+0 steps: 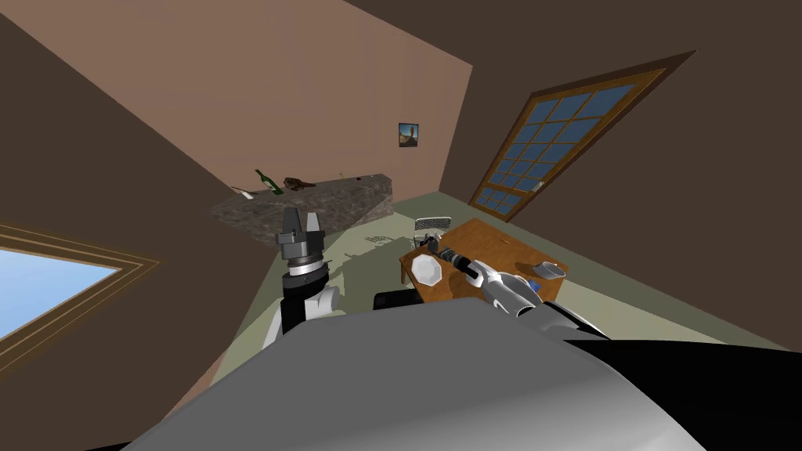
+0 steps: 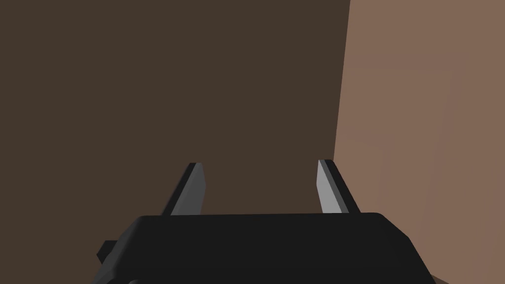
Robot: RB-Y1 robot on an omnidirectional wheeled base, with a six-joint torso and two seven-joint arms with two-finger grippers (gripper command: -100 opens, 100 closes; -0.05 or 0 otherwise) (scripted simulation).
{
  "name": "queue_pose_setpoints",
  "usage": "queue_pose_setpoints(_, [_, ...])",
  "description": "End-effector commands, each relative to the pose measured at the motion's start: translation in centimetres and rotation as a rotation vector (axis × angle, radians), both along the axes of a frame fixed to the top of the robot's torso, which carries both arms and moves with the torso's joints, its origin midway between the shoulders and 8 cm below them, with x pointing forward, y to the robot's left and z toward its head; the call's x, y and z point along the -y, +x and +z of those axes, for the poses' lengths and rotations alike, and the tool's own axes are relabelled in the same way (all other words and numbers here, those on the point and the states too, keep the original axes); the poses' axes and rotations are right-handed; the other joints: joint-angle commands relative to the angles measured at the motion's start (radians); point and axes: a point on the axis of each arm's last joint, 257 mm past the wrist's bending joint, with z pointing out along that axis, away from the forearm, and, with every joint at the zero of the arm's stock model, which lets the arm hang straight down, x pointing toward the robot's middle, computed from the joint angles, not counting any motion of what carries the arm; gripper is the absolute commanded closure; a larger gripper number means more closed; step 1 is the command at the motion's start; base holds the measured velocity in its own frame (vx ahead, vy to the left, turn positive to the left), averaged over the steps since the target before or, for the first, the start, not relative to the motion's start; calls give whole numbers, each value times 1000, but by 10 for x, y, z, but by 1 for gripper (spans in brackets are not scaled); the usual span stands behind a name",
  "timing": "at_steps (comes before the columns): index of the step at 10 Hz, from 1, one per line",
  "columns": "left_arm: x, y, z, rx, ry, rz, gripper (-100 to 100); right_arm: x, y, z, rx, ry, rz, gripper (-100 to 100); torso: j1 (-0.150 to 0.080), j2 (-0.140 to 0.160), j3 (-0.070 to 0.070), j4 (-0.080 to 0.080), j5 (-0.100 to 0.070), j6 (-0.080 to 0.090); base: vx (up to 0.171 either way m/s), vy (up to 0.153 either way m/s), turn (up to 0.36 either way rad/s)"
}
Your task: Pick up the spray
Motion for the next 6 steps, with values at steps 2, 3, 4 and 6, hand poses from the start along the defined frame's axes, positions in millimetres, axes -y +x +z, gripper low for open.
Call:
queue_pose_setpoints(2, [0,0,0,0,0,0,0,1,1,0,0,-6,0,-100,0,0,0,0,0,0,-4,2,13])
queue_pose_setpoints(3, [0,0,0,0,0,0,0,1,1,0,0,-6,0,-100,-1,-1,-1,0,0,0,6,-3,-19])
queue_pose_setpoints(4, [0,0,0,0,0,0,0,1,1,0,0,-6,0,-100,-1,-1,-1,0,0,0,0,0,0])
queue_pose_setpoints(6, [0,0,0,0,0,0,0,1,1,0,0,-6,0,-100,-1,-2,-1,0,0,0,4,-2,-12])
